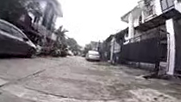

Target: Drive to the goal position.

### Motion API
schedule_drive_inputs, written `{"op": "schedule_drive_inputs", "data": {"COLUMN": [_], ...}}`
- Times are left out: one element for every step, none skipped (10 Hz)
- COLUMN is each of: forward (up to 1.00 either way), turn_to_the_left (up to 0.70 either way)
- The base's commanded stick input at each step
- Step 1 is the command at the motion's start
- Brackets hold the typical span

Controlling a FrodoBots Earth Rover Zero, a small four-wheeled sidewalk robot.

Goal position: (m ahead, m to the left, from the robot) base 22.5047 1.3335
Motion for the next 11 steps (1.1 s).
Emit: {"op": "schedule_drive_inputs", "data": {"forward": [1.0, 1.0, 1.0, 1.0, 1.0, 1.0, 1.0, 1.0, 1.0, 1.0, 1.0], "turn_to_the_left": [0.0, 0.0, 0.0, 0.0, 0.0, 0.0, 0.0, 0.0, 0.0, 0.0, 0.0]}}
